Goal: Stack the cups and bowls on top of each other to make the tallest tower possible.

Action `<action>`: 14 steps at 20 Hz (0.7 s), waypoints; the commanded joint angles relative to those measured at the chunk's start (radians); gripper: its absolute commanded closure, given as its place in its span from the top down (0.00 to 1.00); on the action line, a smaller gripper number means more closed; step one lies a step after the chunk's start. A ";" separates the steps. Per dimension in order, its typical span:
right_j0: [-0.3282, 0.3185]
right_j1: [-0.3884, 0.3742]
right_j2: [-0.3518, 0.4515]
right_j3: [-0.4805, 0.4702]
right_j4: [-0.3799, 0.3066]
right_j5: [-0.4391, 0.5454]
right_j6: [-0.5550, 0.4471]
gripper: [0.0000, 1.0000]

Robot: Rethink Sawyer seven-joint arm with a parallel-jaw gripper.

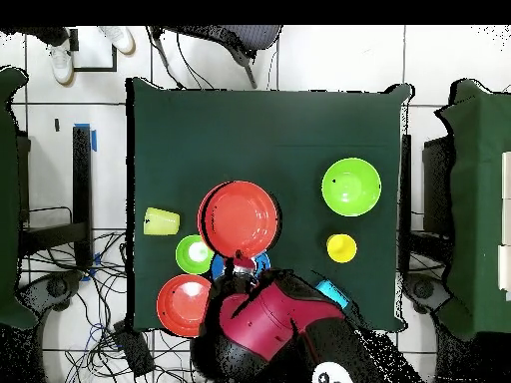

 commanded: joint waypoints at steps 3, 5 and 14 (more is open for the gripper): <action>0.081 -0.013 -0.026 0.081 -0.071 0.132 0.014 0.00; 0.102 -0.023 -0.039 0.094 -0.088 0.121 0.042 0.00; 0.099 -0.225 0.018 0.253 0.097 -0.019 0.027 0.00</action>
